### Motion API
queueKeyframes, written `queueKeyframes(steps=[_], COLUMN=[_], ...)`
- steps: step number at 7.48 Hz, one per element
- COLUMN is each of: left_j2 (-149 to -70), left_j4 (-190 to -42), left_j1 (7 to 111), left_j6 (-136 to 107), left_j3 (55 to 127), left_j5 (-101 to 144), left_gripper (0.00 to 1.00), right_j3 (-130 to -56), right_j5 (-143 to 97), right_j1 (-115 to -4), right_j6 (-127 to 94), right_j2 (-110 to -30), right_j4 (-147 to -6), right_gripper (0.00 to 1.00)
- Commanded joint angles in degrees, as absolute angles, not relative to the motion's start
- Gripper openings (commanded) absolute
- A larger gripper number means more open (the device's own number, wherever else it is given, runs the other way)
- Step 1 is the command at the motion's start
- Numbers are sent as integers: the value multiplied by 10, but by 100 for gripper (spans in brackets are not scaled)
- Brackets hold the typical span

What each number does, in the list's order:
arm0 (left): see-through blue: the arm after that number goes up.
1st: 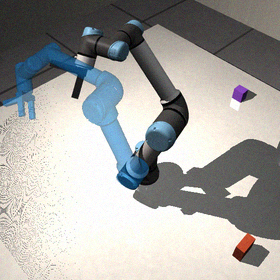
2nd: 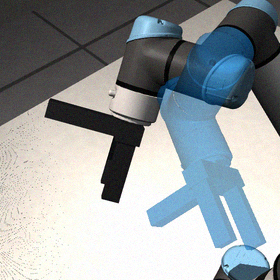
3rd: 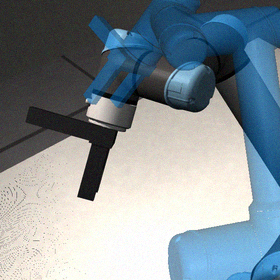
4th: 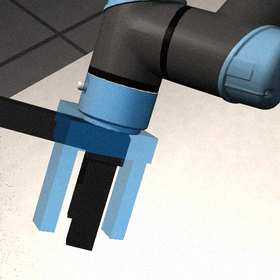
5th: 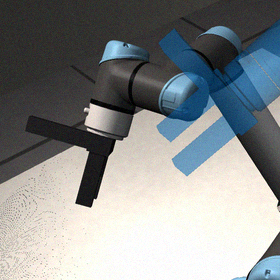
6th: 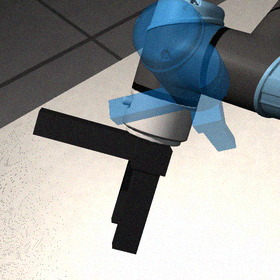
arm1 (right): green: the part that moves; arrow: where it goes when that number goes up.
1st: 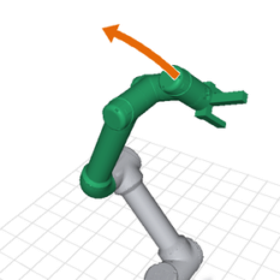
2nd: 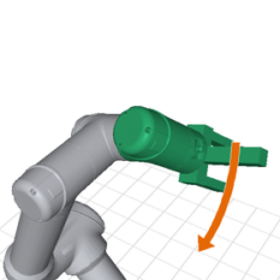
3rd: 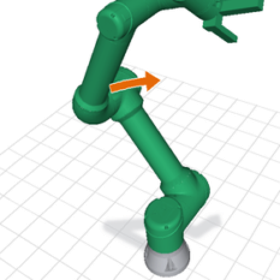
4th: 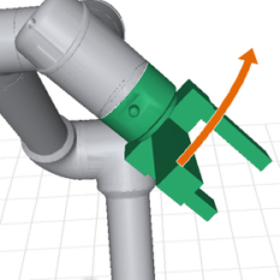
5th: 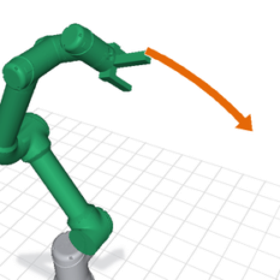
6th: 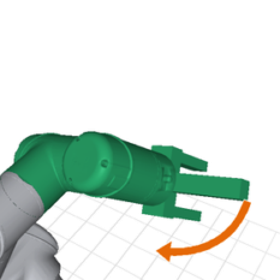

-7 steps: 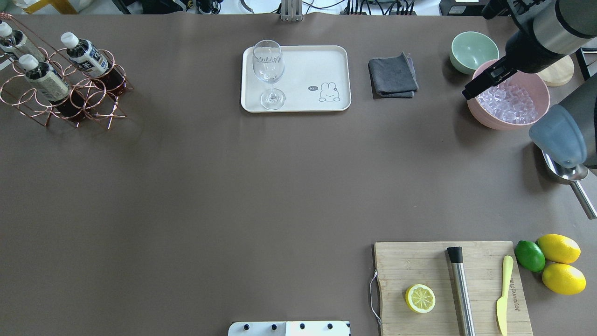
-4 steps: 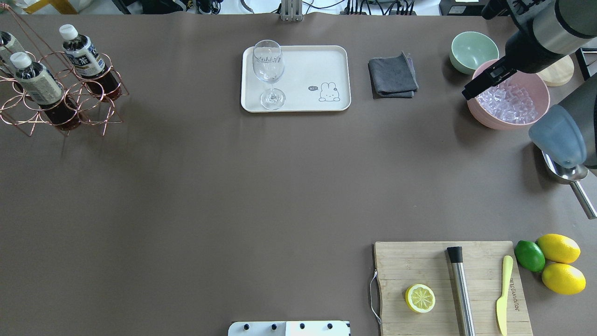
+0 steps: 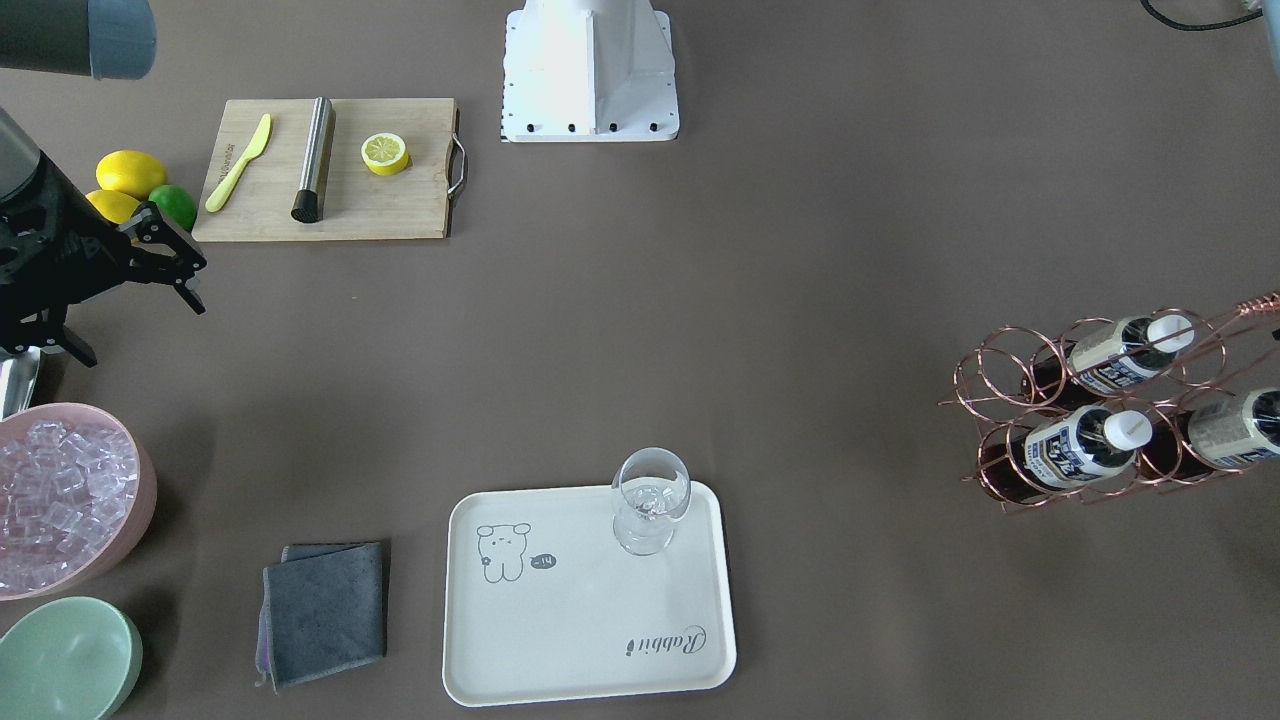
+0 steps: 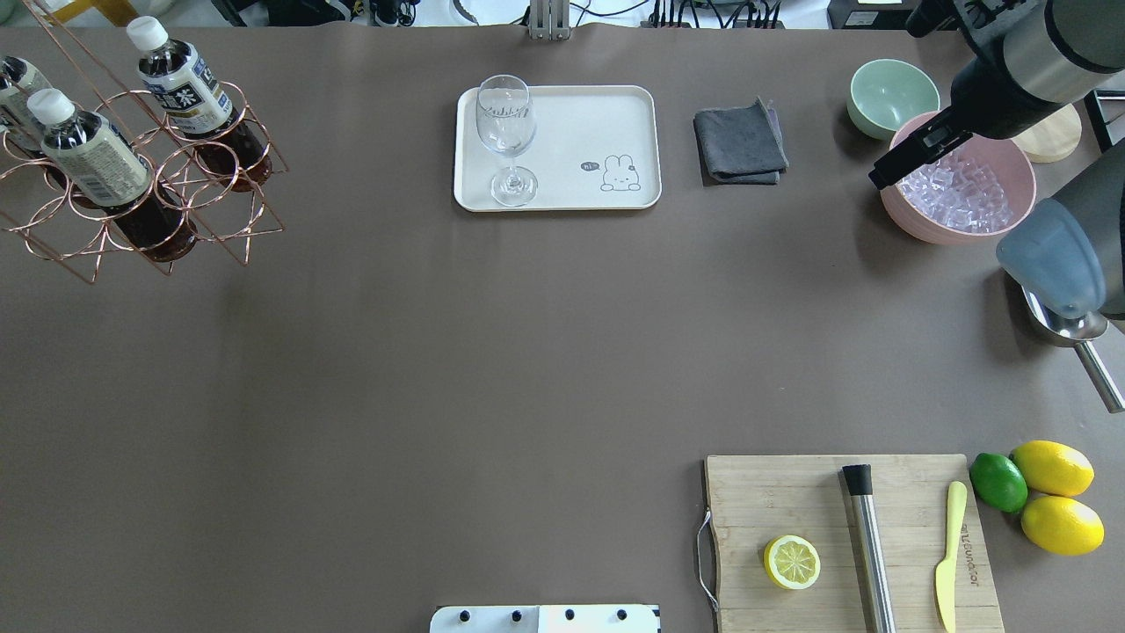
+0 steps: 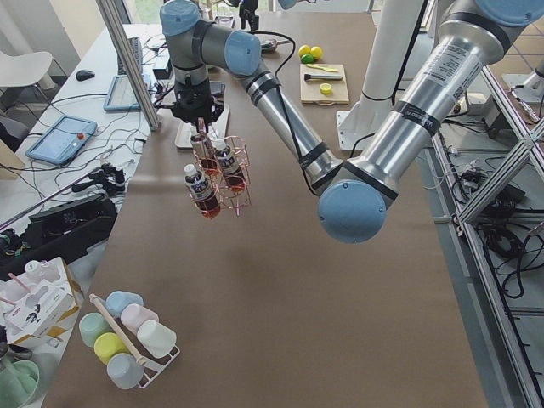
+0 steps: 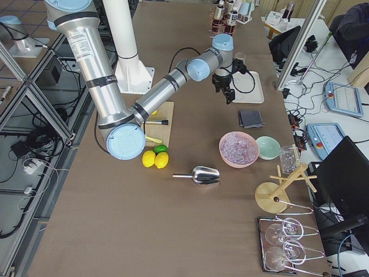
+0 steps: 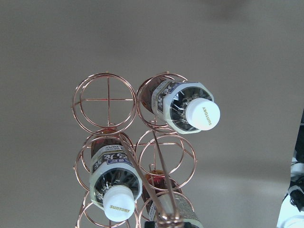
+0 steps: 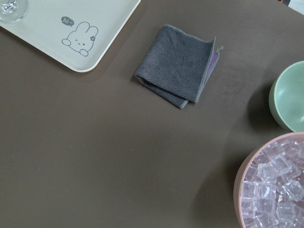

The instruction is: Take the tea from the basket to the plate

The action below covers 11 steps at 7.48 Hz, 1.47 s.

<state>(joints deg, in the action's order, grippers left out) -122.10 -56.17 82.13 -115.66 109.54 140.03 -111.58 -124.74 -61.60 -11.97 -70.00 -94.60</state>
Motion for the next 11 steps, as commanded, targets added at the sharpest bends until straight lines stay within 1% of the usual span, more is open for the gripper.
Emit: queueKeyframes(steps=[1, 3, 4, 5, 7, 9, 11], left_j2=[-1265, -1294, -1307, -1319, -1337, -1347, -1351], left_j4=[-527, -535, -539, -547, -616, -654, -654], left_j1=[797, 765, 743, 694, 631, 605, 586], left_j6=[-1226, -1286, -1327, -1363, -1480, -1525, -1540], left_j3=[1136, 1146, 1162, 1164, 1160, 1151, 1164], left_j5=[1419, 1421, 1416, 1416, 1395, 1394, 1394], left_gripper=[0, 0, 0, 0, 0, 0, 0], right_j3=[-1115, -1113, -1111, -1112, -1112, -1112, -1113], right_j5=[-1248, -1248, -1246, -1246, -1247, -1246, -1247], right_j1=[-613, -612, -611, -612, -611, -610, -607], right_j6=[-120, -120, -120, -120, -120, -120, -120], right_j2=[-700, -701, -702, -707, -707, -707, -707], right_j4=[-946, -946, -946, -945, -945, -945, -945], right_gripper=[100, 100, 100, 100, 100, 100, 100])
